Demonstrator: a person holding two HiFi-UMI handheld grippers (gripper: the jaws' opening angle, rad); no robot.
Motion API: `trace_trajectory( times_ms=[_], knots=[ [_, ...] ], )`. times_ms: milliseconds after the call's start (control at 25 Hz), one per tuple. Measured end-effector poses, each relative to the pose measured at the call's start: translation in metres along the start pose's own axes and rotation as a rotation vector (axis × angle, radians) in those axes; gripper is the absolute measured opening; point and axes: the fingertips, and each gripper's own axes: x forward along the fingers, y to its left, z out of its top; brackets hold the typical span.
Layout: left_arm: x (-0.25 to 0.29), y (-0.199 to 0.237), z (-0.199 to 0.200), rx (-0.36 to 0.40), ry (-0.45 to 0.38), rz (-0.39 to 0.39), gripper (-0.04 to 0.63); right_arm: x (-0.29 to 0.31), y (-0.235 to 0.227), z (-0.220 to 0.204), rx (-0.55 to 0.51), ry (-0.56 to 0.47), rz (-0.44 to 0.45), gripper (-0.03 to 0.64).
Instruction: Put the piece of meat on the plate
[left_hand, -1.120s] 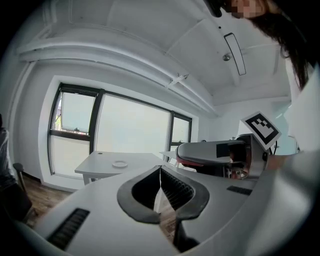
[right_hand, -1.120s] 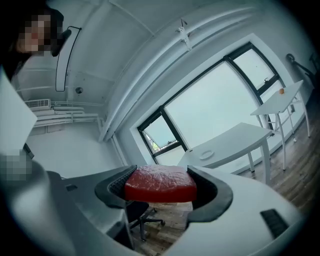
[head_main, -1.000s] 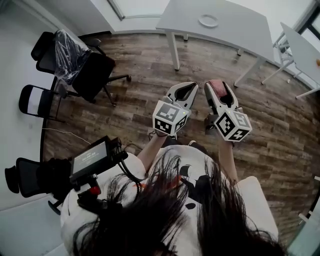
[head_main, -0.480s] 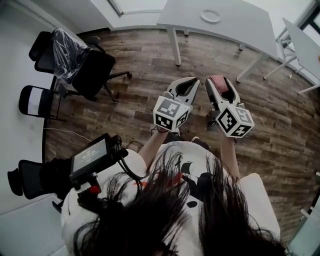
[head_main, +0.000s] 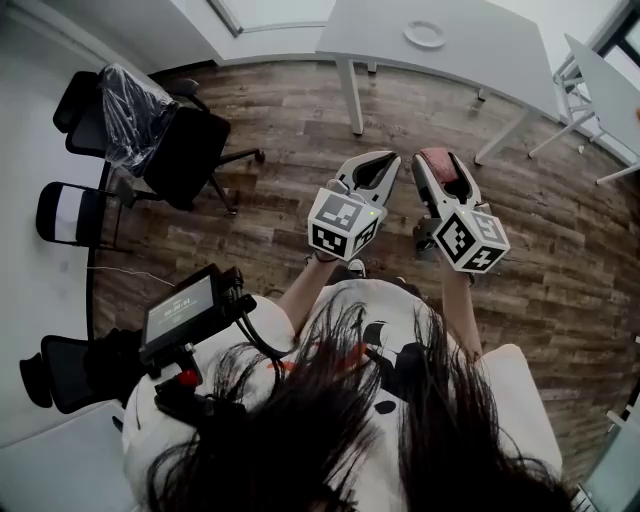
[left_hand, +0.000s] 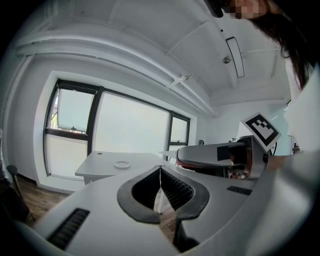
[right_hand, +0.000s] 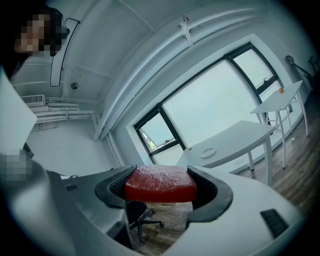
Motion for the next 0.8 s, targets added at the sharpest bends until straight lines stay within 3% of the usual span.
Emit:
trace_trajectory(
  times_ms=[160, 800],
  knots=[
    [-0.001, 0.027, 0.001, -0.009, 0.008, -0.026, 0.006, 0.023, 0.01, -0.004, 0.004, 0.001, -0.025, 0.325],
    [-0.011, 0.016, -0.028, -0.048, 0.028, -0.086, 0.006, 0.002, 0.009, -0.034, 0.055, 0.004, -0.065, 0.325]
  ],
)
